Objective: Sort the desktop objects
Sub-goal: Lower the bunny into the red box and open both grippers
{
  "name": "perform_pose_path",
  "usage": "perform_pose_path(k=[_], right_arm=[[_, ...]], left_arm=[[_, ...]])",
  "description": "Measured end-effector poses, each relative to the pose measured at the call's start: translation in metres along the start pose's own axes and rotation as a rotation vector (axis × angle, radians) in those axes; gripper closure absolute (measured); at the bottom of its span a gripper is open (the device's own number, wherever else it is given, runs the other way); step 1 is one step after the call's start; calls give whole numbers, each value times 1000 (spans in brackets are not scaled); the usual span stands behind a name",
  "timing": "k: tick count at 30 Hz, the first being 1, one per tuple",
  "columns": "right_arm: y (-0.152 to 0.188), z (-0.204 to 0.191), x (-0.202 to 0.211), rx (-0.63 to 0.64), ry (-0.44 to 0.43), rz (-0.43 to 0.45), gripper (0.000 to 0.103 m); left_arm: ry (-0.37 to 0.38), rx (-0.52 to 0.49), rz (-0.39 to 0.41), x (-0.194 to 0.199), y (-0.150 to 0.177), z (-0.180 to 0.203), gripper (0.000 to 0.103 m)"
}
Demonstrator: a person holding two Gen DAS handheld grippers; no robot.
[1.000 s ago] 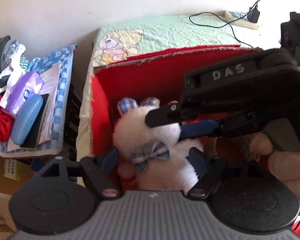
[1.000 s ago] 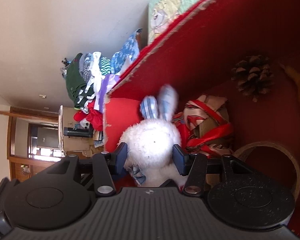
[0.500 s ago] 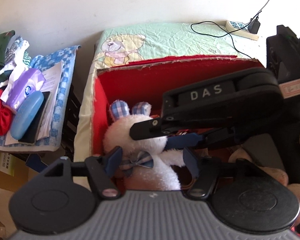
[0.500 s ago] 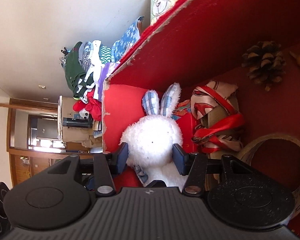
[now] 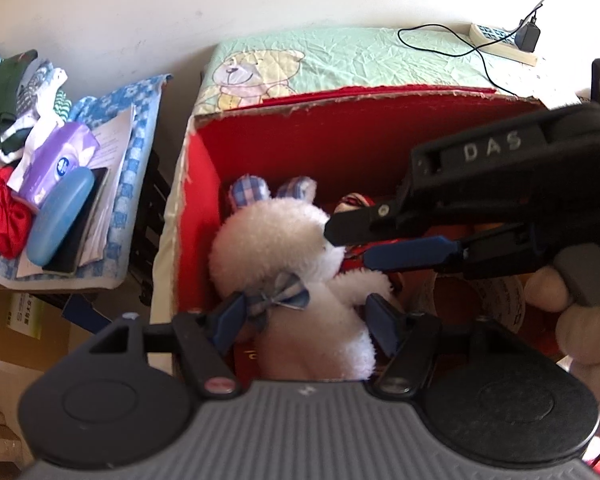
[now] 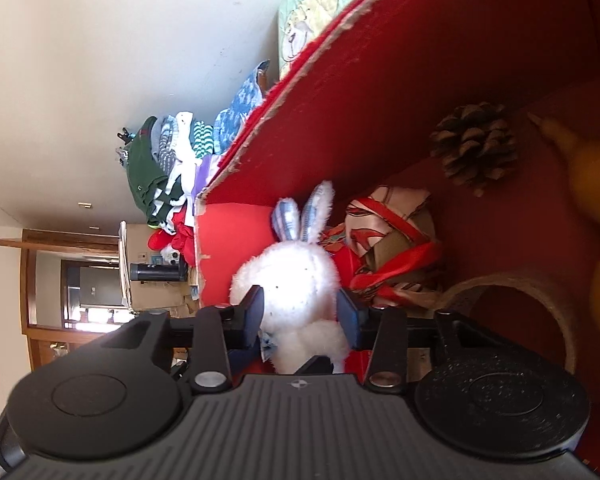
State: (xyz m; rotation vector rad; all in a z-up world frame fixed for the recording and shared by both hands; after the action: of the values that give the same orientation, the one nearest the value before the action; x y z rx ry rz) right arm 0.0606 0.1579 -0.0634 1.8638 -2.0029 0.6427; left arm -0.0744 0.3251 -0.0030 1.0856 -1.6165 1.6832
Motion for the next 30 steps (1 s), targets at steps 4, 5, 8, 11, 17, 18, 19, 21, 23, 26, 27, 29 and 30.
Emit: perform_pose_path(k=[4,5,8,11,17,18,19,21,23,26,27,29,30], right_arm=[[0,-1,-2,24,24,-4,62],[0,-5,-7,27,34,-10,62],[1,-8,-10,49,38,-23,62],[2,-9,-12,57,43,-29,62],[4,-10,-13,57,45,-32,61],[4,-11,-12,62,46,-29,61],[6,-13,-11,68,46,-27,61],[7,-15,-9,84,49,-21,61],[9,-18,-7,97,50,-10,61],[13,-22,-2,116,53,7,61],[14,-23,0,124,58,14,61],[17,-25,3,134,70,33,61],[19,-25,5,137,76,41,61]], left_arm=[[-19,-2,-8,-1,0,0,31],[-28,-4,-11,-1,0,0,31],[-35,4,-17,-1,-1,0,30],[-43,11,-19,0,-1,-1,30],[-71,10,-23,-1,-2,1,30],[-75,8,-24,-1,-2,1,30],[-80,6,-23,-1,-1,2,30],[-89,2,-20,0,0,3,30],[-96,-2,-17,2,1,4,30],[-111,-11,-14,3,3,5,29],[-115,-12,-14,3,3,6,29],[-115,-16,-14,3,4,6,29],[-117,-18,-14,4,4,6,29]])
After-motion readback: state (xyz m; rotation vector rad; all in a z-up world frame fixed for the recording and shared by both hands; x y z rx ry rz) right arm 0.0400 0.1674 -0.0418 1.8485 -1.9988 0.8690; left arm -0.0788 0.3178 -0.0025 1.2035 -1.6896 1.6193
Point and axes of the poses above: each gripper's, at about its wrist camera, not at the fingertips, and x roughly against the way its jaws point, z to its right, y to its underside, the point moved 2 cm from there along -x, roughly the way its jaws point, and after that the axes turned 3 degrees about z, right-handed, at the moved point
